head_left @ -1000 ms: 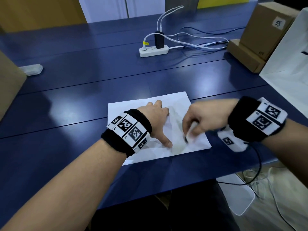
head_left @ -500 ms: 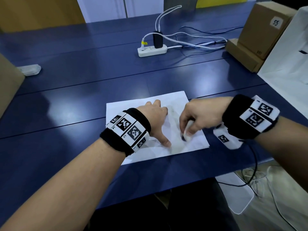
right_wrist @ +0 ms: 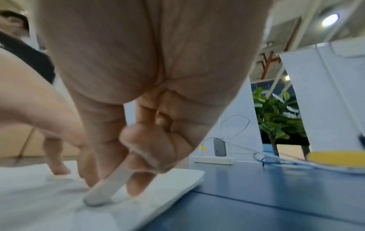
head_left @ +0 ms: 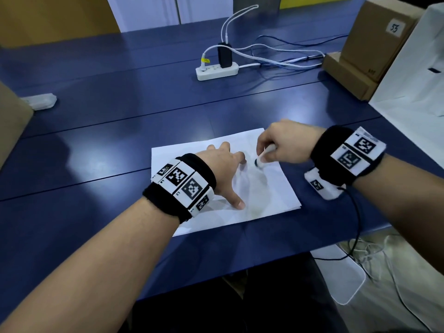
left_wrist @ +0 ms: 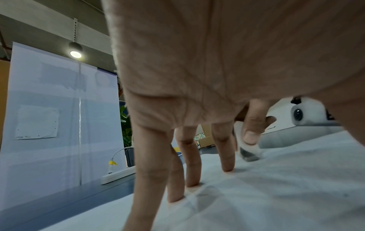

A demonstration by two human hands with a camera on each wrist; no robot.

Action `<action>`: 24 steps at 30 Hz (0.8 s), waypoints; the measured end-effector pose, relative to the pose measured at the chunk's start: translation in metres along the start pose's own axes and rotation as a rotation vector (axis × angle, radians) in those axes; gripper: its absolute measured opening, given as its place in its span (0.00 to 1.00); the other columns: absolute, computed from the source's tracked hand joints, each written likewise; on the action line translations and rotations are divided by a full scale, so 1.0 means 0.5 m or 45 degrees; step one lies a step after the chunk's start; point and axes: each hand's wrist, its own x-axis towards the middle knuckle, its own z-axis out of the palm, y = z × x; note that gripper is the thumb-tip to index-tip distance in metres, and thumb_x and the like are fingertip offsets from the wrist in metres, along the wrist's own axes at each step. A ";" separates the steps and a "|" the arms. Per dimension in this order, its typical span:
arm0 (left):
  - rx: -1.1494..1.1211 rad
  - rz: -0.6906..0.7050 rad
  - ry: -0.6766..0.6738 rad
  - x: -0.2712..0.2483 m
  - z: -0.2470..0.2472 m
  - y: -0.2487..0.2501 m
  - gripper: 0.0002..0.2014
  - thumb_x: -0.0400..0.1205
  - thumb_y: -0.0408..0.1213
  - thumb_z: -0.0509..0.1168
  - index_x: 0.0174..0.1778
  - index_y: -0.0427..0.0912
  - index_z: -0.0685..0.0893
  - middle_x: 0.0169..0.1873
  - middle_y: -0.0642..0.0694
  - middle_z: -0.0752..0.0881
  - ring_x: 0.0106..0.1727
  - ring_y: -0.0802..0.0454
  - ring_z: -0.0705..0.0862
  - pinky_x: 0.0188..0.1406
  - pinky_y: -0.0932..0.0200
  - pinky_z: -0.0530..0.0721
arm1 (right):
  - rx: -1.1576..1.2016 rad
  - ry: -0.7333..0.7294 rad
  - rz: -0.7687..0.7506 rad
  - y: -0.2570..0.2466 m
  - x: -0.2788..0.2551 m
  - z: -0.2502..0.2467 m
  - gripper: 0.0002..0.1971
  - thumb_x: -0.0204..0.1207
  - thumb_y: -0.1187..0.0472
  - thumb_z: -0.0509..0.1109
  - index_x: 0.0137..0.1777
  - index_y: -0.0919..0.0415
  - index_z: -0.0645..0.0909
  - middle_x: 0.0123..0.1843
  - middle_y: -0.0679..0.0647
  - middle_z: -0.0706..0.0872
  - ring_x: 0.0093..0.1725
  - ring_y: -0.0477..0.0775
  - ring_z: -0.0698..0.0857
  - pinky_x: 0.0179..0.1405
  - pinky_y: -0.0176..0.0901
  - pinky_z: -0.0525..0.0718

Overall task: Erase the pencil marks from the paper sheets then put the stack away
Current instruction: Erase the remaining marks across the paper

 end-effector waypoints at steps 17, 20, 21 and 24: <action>0.029 -0.028 -0.027 0.003 -0.004 0.003 0.52 0.57 0.70 0.78 0.77 0.57 0.67 0.63 0.46 0.70 0.64 0.43 0.73 0.49 0.45 0.82 | 0.079 -0.507 -0.153 -0.024 -0.066 0.010 0.06 0.69 0.50 0.80 0.46 0.44 0.91 0.41 0.45 0.92 0.40 0.46 0.87 0.44 0.44 0.86; 0.046 -0.023 -0.040 0.003 -0.005 0.007 0.53 0.58 0.70 0.77 0.78 0.59 0.65 0.62 0.45 0.70 0.63 0.42 0.74 0.48 0.45 0.81 | 0.046 -0.337 -0.080 -0.013 -0.041 0.005 0.05 0.71 0.50 0.79 0.46 0.44 0.91 0.37 0.46 0.91 0.40 0.49 0.86 0.40 0.40 0.84; 0.048 -0.020 -0.045 0.002 -0.006 0.009 0.52 0.59 0.70 0.77 0.78 0.60 0.64 0.61 0.45 0.69 0.63 0.42 0.74 0.49 0.44 0.82 | 0.023 -0.205 -0.036 -0.006 -0.030 0.002 0.05 0.72 0.51 0.79 0.46 0.46 0.90 0.36 0.45 0.89 0.41 0.49 0.85 0.38 0.38 0.82; 0.049 -0.014 -0.037 0.001 -0.006 0.010 0.53 0.60 0.69 0.77 0.80 0.64 0.61 0.62 0.45 0.69 0.64 0.41 0.74 0.54 0.41 0.82 | 0.018 0.002 0.031 0.009 -0.023 0.004 0.06 0.73 0.51 0.77 0.48 0.49 0.89 0.37 0.42 0.88 0.45 0.47 0.84 0.44 0.44 0.83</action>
